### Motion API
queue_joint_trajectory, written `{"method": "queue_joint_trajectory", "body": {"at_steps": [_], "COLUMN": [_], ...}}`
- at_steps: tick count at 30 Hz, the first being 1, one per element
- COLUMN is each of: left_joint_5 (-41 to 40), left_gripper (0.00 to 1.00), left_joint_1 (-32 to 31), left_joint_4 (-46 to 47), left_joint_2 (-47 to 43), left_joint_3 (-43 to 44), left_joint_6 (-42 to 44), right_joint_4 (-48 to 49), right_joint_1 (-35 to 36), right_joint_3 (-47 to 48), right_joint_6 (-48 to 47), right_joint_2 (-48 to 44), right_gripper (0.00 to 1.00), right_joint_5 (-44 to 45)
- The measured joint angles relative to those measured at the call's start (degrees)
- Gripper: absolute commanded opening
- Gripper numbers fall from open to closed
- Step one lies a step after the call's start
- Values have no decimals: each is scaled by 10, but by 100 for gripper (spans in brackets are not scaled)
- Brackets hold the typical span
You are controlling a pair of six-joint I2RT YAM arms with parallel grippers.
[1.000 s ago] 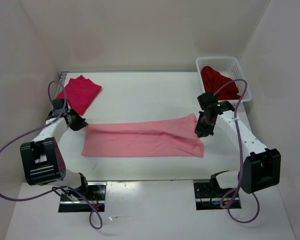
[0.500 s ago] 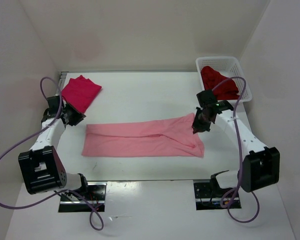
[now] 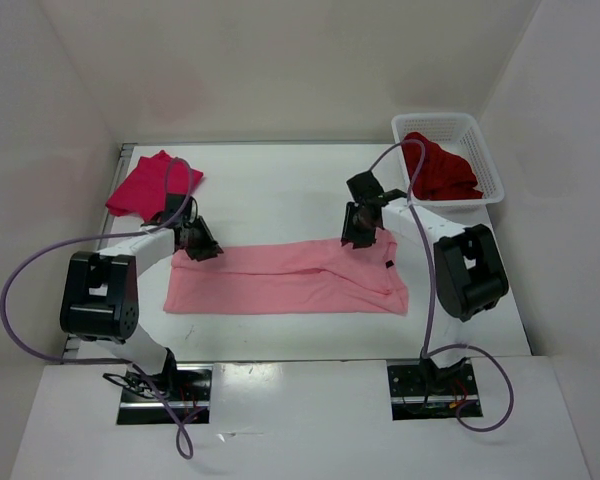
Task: Fold and stack the t-shirts
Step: Fold the other side of the tshirt into a rectangle
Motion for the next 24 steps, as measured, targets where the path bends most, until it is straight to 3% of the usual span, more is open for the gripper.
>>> {"method": "queue_joint_trajectory", "body": {"at_steps": [6, 13, 24], "left_joint_5": [-22, -12, 17], "left_gripper": [30, 30, 31], "left_joint_1": [3, 12, 36], "left_joint_4": [-15, -39, -110], "left_joint_2": [18, -3, -96], "left_joint_3": [0, -27, -47], "left_joint_6": [12, 16, 28], "right_joint_4": [6, 6, -19], "right_joint_1": [17, 40, 69], "right_joint_3": [14, 16, 5], "right_joint_6": [-7, -11, -10], "right_joint_2": [45, 54, 21], "right_gripper": [42, 21, 12], "right_joint_5": [6, 12, -1]}}
